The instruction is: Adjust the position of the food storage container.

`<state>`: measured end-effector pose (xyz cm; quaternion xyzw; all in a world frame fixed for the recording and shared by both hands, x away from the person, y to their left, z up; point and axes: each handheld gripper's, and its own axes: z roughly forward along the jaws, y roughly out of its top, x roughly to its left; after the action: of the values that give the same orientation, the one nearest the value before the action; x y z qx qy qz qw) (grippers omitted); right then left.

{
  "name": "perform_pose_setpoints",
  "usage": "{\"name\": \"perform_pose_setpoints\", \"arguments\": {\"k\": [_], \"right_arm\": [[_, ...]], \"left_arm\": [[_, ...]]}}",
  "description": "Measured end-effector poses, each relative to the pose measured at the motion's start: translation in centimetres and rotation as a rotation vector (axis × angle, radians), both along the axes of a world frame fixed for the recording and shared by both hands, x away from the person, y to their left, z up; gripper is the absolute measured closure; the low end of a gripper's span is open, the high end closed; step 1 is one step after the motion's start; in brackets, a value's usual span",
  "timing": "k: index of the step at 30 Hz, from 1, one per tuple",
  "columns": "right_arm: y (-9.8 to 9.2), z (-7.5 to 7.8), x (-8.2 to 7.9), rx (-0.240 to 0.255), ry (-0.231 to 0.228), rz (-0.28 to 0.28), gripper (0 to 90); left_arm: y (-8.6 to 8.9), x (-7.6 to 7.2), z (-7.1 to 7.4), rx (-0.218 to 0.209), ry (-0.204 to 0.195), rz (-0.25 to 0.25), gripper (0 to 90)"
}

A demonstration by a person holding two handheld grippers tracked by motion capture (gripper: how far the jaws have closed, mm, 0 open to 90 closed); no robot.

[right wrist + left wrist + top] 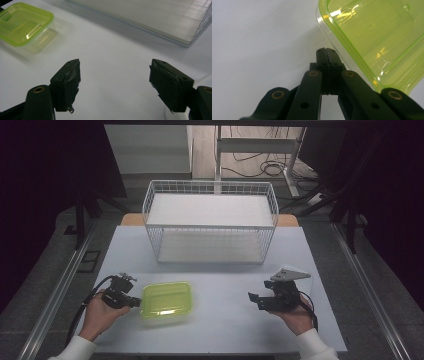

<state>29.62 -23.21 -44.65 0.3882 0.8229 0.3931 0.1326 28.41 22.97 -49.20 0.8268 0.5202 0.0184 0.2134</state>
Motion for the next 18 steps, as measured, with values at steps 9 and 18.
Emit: {"name": "perform_pose_setpoints", "arguments": {"k": [9, 18], "right_arm": [[-0.1, 0.1, 0.0, 0.001, 0.001, -0.002, 25.0], [-0.1, 0.0, 0.0, 0.001, 0.009, -0.002, 25.1]], "left_arm": [[-2.7, 1.0, -0.1, -0.025, -0.003, -0.034, 90.0], [-5.9, 2.4, 0.4, -0.058, -0.029, -0.054, 90.0]]}}
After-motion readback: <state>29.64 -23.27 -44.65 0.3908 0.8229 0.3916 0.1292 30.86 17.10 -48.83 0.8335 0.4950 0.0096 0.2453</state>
